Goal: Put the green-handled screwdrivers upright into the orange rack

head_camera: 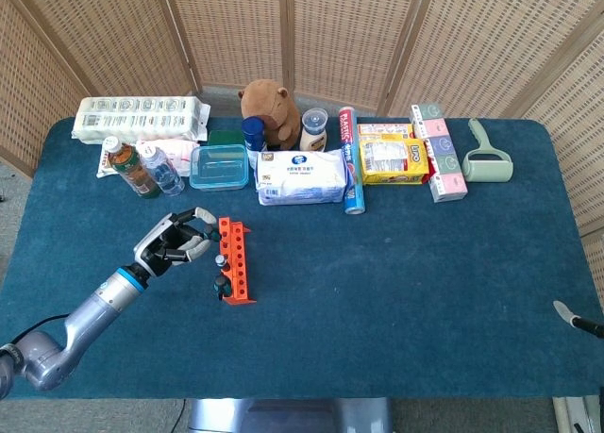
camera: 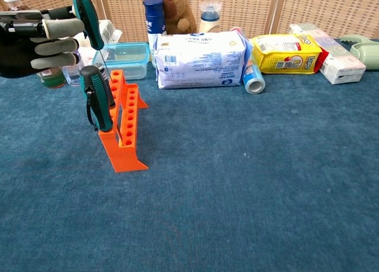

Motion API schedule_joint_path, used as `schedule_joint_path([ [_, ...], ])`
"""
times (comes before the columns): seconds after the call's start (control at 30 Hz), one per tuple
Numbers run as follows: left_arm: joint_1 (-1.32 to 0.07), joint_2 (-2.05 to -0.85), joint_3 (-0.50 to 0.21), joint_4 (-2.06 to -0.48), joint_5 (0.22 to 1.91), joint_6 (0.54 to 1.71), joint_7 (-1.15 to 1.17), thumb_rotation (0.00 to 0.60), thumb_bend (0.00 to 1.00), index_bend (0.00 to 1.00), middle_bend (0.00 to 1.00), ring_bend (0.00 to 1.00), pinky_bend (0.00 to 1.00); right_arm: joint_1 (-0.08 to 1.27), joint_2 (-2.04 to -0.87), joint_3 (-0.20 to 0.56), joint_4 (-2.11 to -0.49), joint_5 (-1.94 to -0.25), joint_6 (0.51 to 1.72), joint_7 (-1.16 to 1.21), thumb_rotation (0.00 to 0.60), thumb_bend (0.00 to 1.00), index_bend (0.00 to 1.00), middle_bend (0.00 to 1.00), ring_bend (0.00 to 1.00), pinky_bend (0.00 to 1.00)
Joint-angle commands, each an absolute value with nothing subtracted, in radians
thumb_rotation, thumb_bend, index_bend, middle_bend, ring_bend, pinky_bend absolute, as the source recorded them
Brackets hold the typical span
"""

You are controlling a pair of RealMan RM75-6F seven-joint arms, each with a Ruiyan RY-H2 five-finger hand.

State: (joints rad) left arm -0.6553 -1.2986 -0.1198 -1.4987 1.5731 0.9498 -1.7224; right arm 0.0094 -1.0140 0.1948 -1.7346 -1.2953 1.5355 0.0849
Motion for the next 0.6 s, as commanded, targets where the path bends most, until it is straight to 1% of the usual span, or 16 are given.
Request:
schedule_joint_path([
  [0.03, -0.66, -1.304, -0.113, -1.493, 1.569, 0.95, -1.721, 0.6, 0.5, 0.56, 0.96, 0.97, 0.99, 0.009, -1.012, 0.195, -1.735, -1.296, 1.535, 0.088, 0.6, 0.09, 0.07, 0.06, 0.0, 0.0],
  [0.6, -0.679, -1.33, -0.09, -1.46, 1.549, 0.954, -1.722, 0.6, 0.5, 0.56, 0.96, 0.97, 0.99, 0.008, -1.009, 0.195, -1.738, -1.296, 1.531, 0.095, 0.6, 0.09, 0.07, 0.06, 0.0, 0.0],
])
